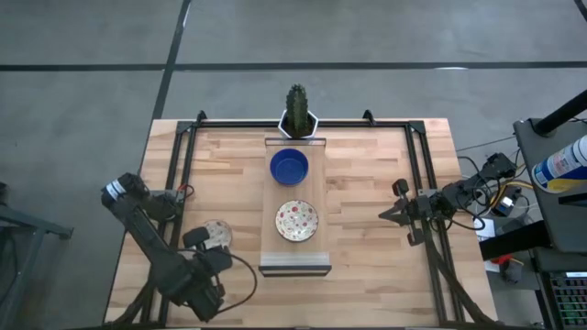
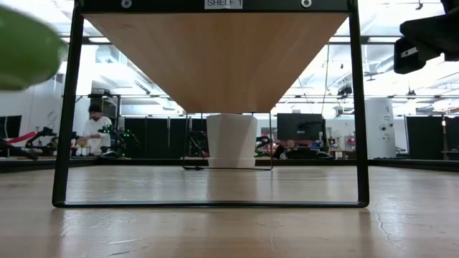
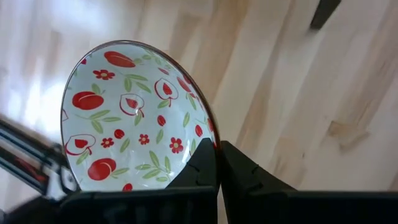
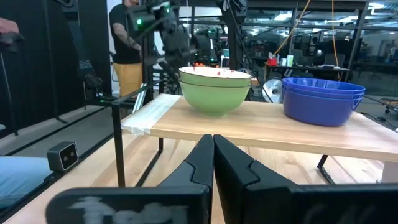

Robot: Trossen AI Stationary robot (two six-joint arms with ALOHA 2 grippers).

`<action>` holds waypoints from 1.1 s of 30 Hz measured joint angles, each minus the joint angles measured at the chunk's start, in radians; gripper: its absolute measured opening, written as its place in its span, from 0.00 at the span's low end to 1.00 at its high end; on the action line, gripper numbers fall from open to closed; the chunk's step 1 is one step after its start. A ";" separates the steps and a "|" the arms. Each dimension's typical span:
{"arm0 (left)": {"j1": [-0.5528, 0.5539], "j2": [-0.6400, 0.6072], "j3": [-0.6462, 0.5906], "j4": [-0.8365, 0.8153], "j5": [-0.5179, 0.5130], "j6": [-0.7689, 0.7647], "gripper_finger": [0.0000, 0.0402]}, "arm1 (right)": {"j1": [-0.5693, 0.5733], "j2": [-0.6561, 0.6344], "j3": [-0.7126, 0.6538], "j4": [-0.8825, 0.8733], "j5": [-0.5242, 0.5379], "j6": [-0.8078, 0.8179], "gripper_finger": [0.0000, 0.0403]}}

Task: Pick & Place Mini bowls
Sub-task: Stack the white patterned bowl on top of the white patterned bowls on the shelf

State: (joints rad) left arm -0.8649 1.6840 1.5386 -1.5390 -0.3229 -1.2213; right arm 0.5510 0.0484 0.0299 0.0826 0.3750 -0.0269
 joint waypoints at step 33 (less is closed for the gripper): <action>0.217 0.000 0.372 -0.033 -0.262 0.726 0.00 | 0.000 0.000 0.000 0.000 0.000 0.000 0.02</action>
State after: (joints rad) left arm -0.6476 1.6844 1.9110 -1.5716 -0.5848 -0.4955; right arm 0.5510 0.0486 0.0299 0.0826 0.3752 -0.0269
